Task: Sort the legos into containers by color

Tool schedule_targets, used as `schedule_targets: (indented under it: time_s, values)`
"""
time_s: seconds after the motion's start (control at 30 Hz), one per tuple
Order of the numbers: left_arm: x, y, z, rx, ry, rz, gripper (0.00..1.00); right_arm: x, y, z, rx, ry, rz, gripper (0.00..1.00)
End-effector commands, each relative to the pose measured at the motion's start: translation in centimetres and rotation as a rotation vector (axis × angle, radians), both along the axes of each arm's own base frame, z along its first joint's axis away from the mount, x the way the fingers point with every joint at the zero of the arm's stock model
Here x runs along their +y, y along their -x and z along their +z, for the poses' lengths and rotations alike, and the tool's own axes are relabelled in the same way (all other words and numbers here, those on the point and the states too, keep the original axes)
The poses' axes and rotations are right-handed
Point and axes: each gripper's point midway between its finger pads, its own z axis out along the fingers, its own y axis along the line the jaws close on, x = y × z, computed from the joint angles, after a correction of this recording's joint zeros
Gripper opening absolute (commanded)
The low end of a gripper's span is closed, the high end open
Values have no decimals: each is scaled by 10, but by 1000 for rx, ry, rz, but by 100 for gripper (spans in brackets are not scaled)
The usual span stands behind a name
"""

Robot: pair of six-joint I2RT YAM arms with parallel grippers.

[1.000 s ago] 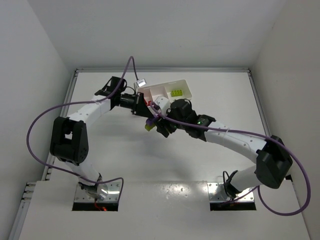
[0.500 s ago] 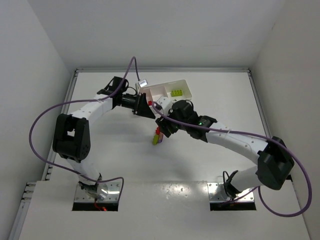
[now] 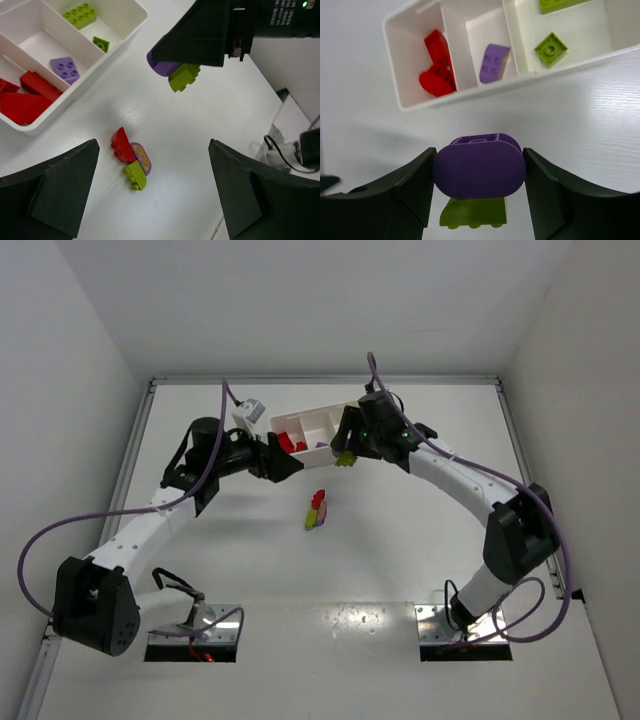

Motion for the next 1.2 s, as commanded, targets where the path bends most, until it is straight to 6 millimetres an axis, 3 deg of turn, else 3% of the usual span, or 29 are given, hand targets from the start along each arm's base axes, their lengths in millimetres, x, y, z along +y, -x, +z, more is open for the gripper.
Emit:
schedule_targets:
  time_s: [0.0,0.07,0.1,0.17,0.23,0.33,0.43,0.67,1.03,1.17]
  values:
    - [2,-22,14,-45,19,173,98,11,-25,36,45,-171,-242,0]
    - [-2,-24,18,-57,30,217,98,15,-38,49,53,-230,-323,0]
    - [-6,-25,24,-56,62,232,98,17,-43,44,72,-235,-351,0]
    - [-13,-31,22,-35,76,255,97,29,-49,59,76,-311,-385,0]
    - [-21,-32,28,-20,121,253,97,34,-52,60,92,-332,-391,0]
    - [-27,-36,44,-44,192,243,94,36,-49,66,116,-372,-413,0]
    - [-34,-42,45,3,245,233,91,33,-42,54,150,-366,-424,0]
    - [-45,-50,58,26,312,208,90,29,-36,56,147,-369,-423,0]
    - [-59,-62,54,66,323,206,90,38,-37,70,117,-401,-391,0]
    - [-60,-67,42,97,314,221,90,42,-35,79,91,-407,-364,0]
